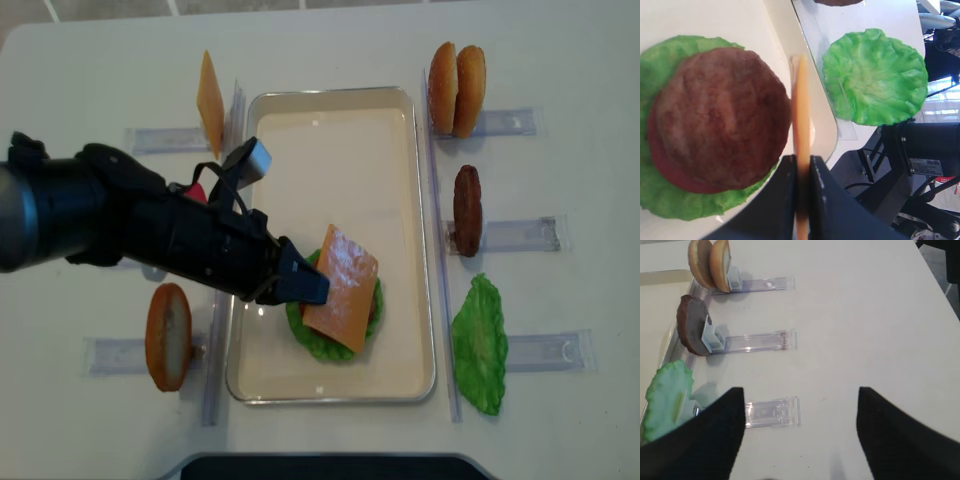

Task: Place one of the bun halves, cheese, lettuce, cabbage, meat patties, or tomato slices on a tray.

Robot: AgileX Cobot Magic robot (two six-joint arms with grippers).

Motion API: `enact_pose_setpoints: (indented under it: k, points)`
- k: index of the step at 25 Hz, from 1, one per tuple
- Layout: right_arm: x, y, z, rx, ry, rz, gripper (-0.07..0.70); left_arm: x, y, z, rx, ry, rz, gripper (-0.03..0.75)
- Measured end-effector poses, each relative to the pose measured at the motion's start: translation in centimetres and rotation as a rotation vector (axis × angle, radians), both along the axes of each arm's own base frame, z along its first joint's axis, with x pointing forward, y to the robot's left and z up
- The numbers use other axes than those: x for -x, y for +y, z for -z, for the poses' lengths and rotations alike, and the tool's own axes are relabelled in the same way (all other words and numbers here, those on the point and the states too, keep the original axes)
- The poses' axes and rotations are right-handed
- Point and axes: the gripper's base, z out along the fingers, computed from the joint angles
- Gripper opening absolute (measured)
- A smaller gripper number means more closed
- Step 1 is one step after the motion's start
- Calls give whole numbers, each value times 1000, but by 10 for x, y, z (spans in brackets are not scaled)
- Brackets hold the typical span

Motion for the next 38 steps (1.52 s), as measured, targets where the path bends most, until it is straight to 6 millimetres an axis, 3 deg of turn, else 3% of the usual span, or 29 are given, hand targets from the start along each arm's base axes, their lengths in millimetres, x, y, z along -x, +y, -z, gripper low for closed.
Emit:
enact_pose_setpoints:
  k: [19, 23, 27, 29, 34, 38]
  points:
    - [0, 0, 0, 0, 0, 0, 482, -4, 2, 3, -35, -72, 11, 41]
    - [0, 0, 0, 0, 0, 0, 482, -8, 4, 5, -63, -78, -35, 165]
    - [0, 0, 0, 0, 0, 0, 482, -10, 6, 7, -87, -76, -66, 400]
    - [0, 0, 0, 0, 0, 0, 482, -9, 7, 9, -116, -62, -77, 463]
    - [0, 0, 0, 0, 0, 0, 482, -6, 14, 11, -202, -21, -90, 500]
    - [0, 0, 0, 0, 0, 0, 482, -4, 17, -2, -212, -54, -100, 502]
